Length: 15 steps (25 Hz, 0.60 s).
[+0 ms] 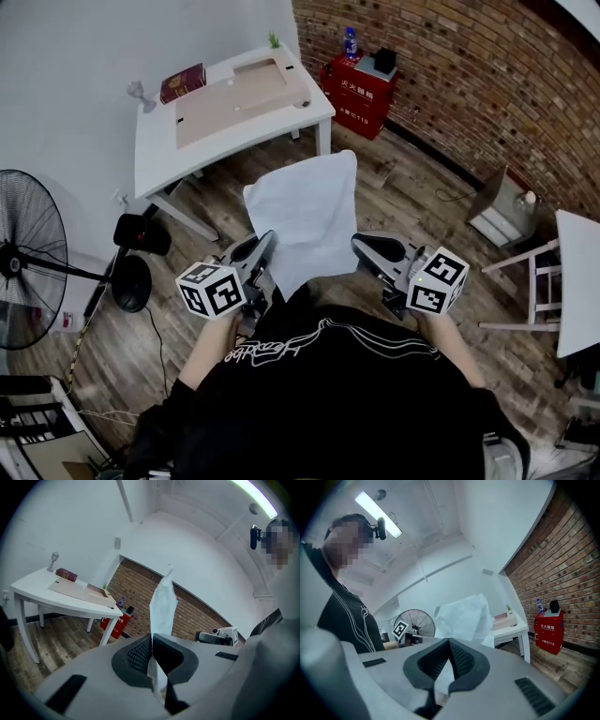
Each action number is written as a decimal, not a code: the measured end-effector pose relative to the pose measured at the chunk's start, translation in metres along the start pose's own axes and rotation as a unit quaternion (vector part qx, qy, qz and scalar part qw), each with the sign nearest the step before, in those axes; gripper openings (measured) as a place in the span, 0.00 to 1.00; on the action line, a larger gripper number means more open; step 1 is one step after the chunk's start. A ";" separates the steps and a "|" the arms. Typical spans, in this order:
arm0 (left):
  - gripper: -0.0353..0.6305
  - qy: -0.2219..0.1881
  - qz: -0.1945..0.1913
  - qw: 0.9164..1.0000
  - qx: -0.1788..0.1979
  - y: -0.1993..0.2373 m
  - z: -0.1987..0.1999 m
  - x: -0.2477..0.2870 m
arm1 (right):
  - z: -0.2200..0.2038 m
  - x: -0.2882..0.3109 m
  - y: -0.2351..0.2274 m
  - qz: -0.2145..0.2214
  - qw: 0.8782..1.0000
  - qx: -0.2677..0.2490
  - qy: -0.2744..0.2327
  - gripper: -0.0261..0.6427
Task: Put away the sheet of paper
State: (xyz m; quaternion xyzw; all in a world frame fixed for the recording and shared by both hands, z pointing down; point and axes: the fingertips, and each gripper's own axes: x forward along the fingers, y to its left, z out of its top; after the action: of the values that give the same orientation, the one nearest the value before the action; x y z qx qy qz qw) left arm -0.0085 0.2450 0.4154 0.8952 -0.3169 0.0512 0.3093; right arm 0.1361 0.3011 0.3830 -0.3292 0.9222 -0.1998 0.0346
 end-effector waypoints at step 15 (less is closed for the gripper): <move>0.10 0.007 0.003 1.000 -0.030 0.148 0.092 0.061 | 0.036 0.144 -0.100 -0.015 0.999 0.031 0.023 0.04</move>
State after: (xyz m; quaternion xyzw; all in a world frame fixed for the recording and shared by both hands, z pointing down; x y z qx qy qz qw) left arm -0.0585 0.0686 0.4359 0.8842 -0.3185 0.0487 0.3382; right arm 0.0897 0.1291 0.3988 -0.3367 0.9113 -0.2362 0.0202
